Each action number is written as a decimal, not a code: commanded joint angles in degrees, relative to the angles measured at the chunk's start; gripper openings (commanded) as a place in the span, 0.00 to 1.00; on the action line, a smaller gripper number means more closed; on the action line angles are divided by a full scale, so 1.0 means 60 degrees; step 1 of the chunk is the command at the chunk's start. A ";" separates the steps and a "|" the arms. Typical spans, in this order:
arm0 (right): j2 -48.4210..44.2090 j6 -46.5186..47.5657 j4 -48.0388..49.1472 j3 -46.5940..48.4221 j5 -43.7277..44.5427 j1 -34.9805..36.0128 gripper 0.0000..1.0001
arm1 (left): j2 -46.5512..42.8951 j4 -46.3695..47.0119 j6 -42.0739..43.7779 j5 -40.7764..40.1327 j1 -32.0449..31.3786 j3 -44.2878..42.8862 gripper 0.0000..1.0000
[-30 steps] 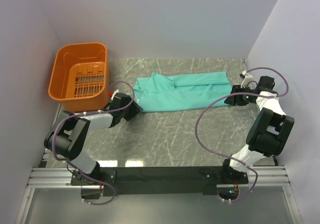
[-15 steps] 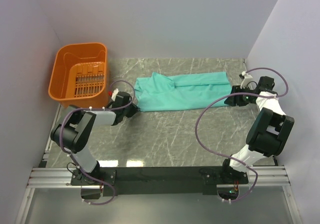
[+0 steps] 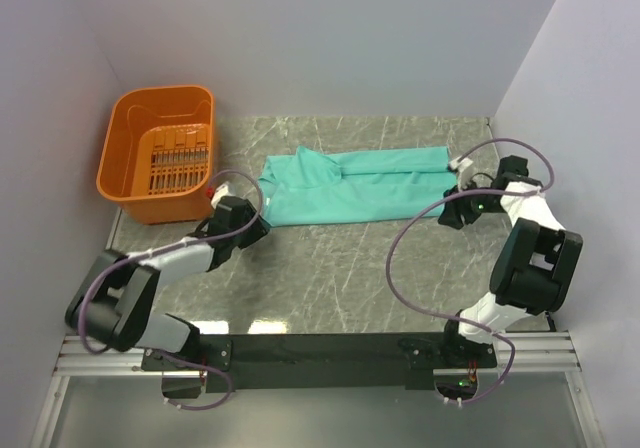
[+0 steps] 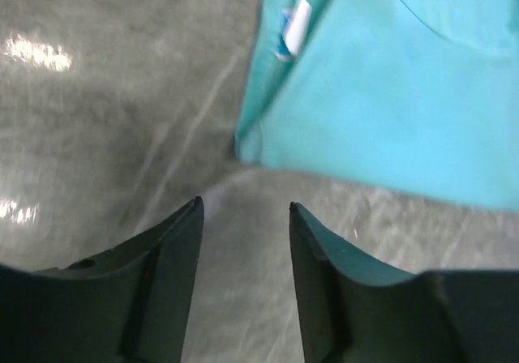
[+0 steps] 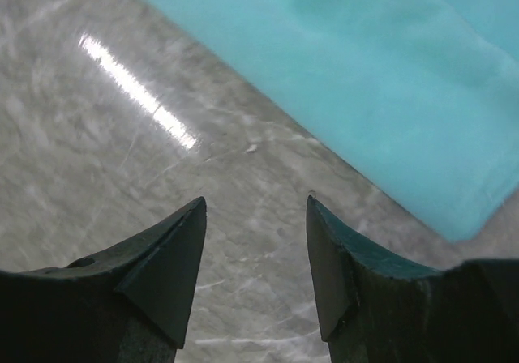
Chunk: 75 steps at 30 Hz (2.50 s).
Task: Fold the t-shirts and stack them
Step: Fold the tshirt
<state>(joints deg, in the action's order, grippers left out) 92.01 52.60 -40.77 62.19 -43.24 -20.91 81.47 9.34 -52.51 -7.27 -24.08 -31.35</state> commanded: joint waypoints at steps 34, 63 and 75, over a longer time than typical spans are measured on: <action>0.1013 0.3216 0.3031 -0.0566 0.4204 0.2664 0.41 | -0.6723 -0.2817 0.1941 0.0771 0.0028 0.0772 0.84; -0.4010 0.3103 -0.0017 -0.3512 0.4030 0.2694 0.50 | -0.3828 0.1398 -0.1349 0.2236 -0.0088 0.1900 0.77; -0.3923 -0.2393 0.1623 -0.1474 0.1363 0.1961 0.57 | 0.1050 -0.0162 -0.3551 -0.0809 -0.1261 -0.1422 0.63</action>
<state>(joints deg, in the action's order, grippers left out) 67.83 47.53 -34.65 53.04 -29.52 -8.93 82.94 12.45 -68.01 -4.99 -31.51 -34.37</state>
